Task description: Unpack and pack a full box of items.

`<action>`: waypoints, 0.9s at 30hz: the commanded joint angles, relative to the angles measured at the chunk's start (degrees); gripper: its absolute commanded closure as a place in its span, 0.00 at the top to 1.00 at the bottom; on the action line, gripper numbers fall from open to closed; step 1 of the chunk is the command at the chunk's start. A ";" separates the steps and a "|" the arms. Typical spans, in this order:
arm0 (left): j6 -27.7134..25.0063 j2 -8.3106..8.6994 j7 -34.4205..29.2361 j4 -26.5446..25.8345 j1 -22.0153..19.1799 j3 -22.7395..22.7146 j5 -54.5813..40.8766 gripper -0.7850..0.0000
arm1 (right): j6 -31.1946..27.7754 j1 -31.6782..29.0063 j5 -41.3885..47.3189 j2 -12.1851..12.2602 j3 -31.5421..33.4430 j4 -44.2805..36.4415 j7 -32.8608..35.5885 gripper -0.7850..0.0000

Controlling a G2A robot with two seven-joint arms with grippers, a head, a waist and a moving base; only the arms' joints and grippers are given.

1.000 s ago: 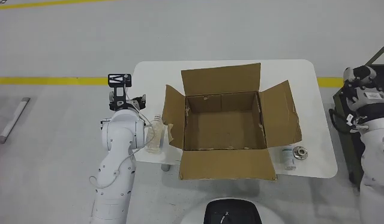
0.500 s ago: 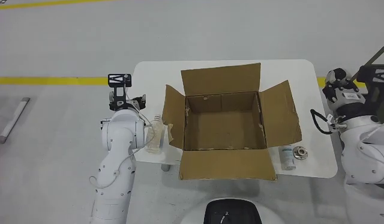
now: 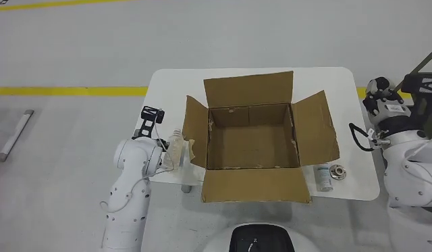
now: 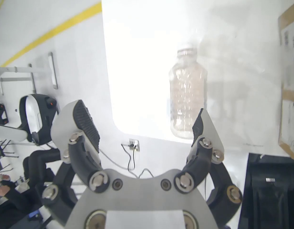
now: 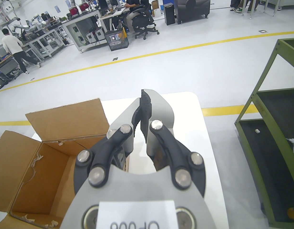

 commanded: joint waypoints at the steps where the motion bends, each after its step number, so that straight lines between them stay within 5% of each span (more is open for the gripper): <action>1: -0.38 -0.14 -2.46 0.75 -0.68 -0.28 -2.95 1.00 | 0.00 0.00 0.00 0.00 0.00 0.00 0.00 0.00; 18: -1.49 -0.11 -1.21 0.52 -0.05 -0.40 -4.75 1.00 | 0.00 0.00 0.00 0.00 0.00 0.00 0.00 0.00; 27: -2.78 -0.19 -6.08 3.90 -0.89 -0.03 -9.87 1.00 | 0.00 0.00 0.00 0.00 0.00 0.00 0.00 0.00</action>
